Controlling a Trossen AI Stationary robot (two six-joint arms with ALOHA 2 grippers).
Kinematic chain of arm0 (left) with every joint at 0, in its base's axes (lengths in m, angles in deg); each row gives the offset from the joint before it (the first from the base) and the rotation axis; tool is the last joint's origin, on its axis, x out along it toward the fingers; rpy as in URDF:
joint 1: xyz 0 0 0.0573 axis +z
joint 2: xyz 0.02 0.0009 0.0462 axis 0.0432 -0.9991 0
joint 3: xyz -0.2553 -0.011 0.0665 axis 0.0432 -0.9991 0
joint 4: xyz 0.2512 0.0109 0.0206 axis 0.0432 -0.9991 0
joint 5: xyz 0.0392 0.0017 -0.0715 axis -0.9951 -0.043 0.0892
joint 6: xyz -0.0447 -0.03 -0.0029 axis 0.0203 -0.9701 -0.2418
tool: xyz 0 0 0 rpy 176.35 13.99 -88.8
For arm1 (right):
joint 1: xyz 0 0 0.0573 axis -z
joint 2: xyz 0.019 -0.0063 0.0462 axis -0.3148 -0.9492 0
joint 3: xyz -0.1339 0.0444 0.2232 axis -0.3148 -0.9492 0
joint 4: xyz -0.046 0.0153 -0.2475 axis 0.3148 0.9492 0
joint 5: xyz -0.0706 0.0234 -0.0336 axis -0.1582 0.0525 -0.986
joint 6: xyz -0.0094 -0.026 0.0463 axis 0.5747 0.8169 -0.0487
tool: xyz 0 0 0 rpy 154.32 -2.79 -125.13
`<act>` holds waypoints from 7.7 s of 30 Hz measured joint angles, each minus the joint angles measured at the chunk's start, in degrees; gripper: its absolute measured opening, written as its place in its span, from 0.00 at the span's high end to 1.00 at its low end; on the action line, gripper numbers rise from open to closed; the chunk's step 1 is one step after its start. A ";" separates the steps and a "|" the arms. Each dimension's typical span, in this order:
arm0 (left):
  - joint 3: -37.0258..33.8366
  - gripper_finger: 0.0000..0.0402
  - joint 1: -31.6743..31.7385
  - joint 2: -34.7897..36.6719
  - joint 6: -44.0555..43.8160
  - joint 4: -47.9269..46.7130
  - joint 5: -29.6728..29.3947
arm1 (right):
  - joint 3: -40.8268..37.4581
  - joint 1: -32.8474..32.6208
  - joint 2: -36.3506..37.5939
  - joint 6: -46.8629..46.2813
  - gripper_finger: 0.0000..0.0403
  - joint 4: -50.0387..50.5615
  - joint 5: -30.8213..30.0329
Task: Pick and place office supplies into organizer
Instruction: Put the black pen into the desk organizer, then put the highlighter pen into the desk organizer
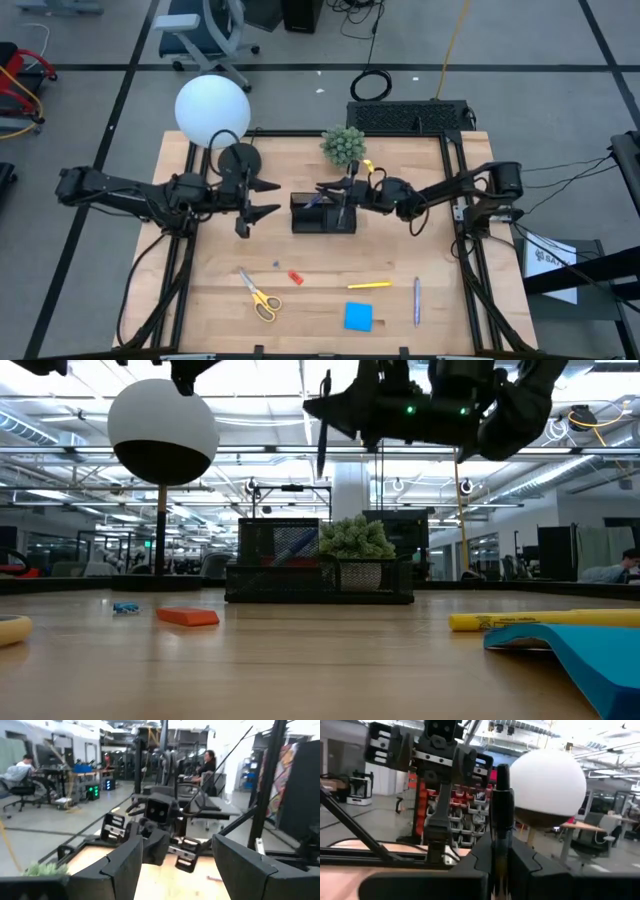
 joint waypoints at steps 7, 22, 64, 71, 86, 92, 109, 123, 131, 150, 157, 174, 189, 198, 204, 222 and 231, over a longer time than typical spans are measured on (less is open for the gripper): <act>-0.09 0.39 0.20 -6.36 1.50 5.24 -4.70 | 0.08 0.70 -3.88 -3.00 0.95 -3.34 1.37; -0.06 0.39 2.56 -6.16 -0.34 9.44 -1.46 | 0.13 1.12 -11.81 -7.04 0.95 -10.80 1.48; -0.04 0.39 2.59 -6.17 1.67 10.03 -1.31 | 2.25 2.94 -20.25 -12.66 0.84 -7.64 -0.27; -0.04 0.39 2.59 -6.17 1.24 9.99 -1.29 | 2.25 2.83 -19.59 -10.85 0.83 -9.34 -0.13; -0.04 0.39 2.50 -6.17 1.06 9.46 -1.16 | 2.16 2.21 -3.15 -1.99 0.83 10.91 -0.21; -0.04 0.39 2.50 -6.17 0.82 9.50 -1.16 | 2.14 0.21 7.36 2.20 0.83 26.99 -0.50; -0.04 0.39 2.52 -6.17 0.60 9.63 -1.18 | 2.14 -15.67 27.40 12.02 0.83 51.34 -18.28; -0.04 0.39 2.52 -6.17 0.66 9.63 -1.20 | 15.79 -24.71 30.65 -0.57 0.70 89.62 -28.21; -0.04 0.39 2.52 -6.17 0.66 9.58 -1.22 | 21.42 -27.79 29.75 -10.96 0.64 105.27 -27.00; -0.02 0.39 2.54 -6.17 1.09 9.36 -1.38 | 26.58 -28.62 13.13 -28.97 0.63 120.09 0.63; -0.02 0.39 2.54 -6.18 1.10 9.15 -1.40 | 26.58 -30.74 8.33 -32.25 0.64 122.59 4.51; -0.02 0.39 2.54 -6.19 1.08 9.00 -1.40 | 26.54 -33.15 -4.36 -34.30 0.64 122.61 5.93; -0.02 0.39 2.54 -6.19 0.86 9.00 -1.35 | 21.71 -33.72 -9.33 -36.33 0.64 110.80 7.14; -0.02 0.39 2.54 -6.19 0.88 9.00 -1.33 | 21.05 -33.69 -9.45 -36.87 0.75 110.81 7.04; -0.02 0.39 2.54 -6.19 0.88 9.00 -1.31 | 20.98 -33.49 -9.54 -37.05 0.89 110.81 7.28; -0.02 0.39 2.52 -6.19 0.19 9.12 -1.27 | 20.76 -30.04 -0.17 -33.35 0.93 111.77 2.45; -0.02 0.39 2.52 -6.19 -0.82 9.15 -1.24 | 20.76 -27.80 3.68 -25.89 0.93 112.77 -3.83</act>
